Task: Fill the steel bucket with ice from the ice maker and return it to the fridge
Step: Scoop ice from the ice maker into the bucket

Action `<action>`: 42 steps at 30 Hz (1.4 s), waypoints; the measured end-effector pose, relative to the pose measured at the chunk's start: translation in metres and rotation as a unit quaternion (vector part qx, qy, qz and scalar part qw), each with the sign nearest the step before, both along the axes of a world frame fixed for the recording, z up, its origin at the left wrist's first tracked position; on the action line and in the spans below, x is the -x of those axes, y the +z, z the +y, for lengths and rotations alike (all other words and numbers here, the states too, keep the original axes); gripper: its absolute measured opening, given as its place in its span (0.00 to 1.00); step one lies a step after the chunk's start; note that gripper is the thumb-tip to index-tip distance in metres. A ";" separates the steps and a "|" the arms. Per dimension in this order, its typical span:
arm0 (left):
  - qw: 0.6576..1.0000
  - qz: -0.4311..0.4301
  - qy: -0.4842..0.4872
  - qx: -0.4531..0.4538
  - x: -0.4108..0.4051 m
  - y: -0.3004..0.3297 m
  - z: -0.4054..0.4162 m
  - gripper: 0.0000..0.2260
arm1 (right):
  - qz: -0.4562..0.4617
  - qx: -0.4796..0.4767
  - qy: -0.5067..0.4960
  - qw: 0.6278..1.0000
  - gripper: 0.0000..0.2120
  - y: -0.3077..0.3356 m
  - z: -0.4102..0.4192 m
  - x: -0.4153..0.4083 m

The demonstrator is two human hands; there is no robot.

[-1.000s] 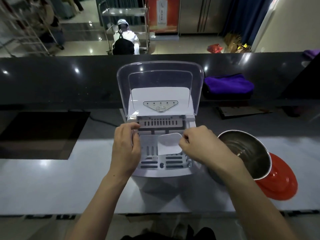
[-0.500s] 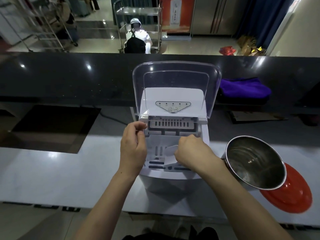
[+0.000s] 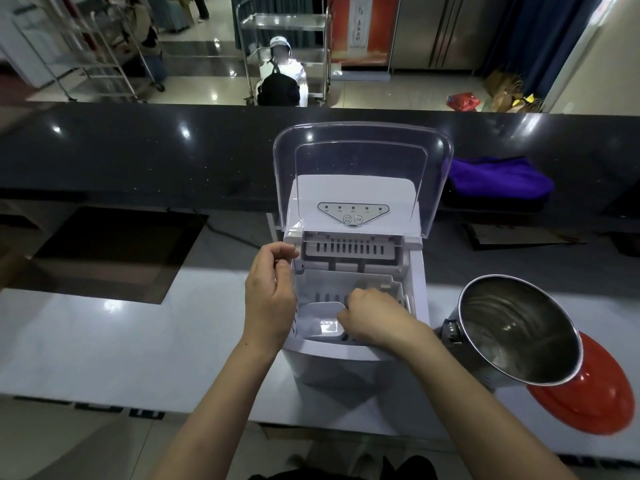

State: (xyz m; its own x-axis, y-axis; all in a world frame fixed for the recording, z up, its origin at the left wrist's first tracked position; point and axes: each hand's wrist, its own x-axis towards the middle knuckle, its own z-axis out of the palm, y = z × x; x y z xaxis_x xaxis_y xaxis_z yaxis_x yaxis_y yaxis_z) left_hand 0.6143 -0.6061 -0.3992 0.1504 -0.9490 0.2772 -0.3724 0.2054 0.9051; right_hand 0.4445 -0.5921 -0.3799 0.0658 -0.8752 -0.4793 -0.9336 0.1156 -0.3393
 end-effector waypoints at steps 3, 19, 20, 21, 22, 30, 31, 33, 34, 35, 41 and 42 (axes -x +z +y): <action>1.000 -0.001 -0.001 0.003 -0.001 -0.001 0.000 0.10 | 0.000 -0.005 0.011 1.000 0.10 -0.002 0.001 0.002; 1.000 0.005 0.007 0.004 -0.001 0.002 0.002 0.09 | -0.068 0.008 -0.054 0.996 0.13 0.030 -0.001 0.010; 1.000 0.012 0.008 0.008 -0.001 0.003 0.003 0.09 | -0.073 0.014 -0.061 0.995 0.13 0.031 -0.001 0.011; 1.000 0.018 0.010 0.010 -0.001 0.005 0.003 0.09 | -0.078 0.021 -0.067 0.994 0.13 0.033 -0.001 0.012; 1.000 0.021 0.014 0.011 -0.002 0.005 0.004 0.09 | -0.082 0.027 -0.071 0.994 0.13 0.035 -0.001 0.013; 1.000 0.002 0.011 -0.004 0.000 0.014 0.003 0.10 | -0.097 0.094 -0.105 0.985 0.15 0.058 0.008 0.040; 1.000 -0.008 0.008 0.000 0.002 0.015 0.003 0.09 | -0.100 0.099 -0.115 0.983 0.16 0.060 0.009 0.046; 0.999 -0.033 -0.004 0.009 0.006 0.019 0.004 0.09 | -0.107 0.111 -0.137 0.978 0.17 0.064 0.011 0.058; 0.999 -0.044 -0.014 0.015 0.009 0.021 0.005 0.08 | -0.111 0.118 -0.149 0.975 0.17 0.065 0.013 0.065; 0.998 -0.053 -0.028 0.022 0.013 0.023 0.005 0.08 | -0.115 0.123 -0.161 0.973 0.17 0.067 0.016 0.071; 0.987 -0.114 -0.109 0.042 0.043 0.033 0.009 0.08 | -0.127 0.144 -0.236 0.953 0.16 0.078 0.034 0.108; 0.985 -0.118 -0.119 0.037 0.049 0.034 0.010 0.08 | -0.129 0.148 -0.248 0.949 0.16 0.079 0.037 0.115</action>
State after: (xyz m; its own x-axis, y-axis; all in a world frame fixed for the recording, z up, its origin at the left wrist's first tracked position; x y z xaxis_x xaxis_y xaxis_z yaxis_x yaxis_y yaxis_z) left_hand 0.5651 -0.5959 -0.3648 -0.1518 -0.9250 0.3482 -0.5042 0.3755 0.7777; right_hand 0.3298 -0.5546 -0.3013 -0.3084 -0.9227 -0.2312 -0.6704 0.3832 -0.6354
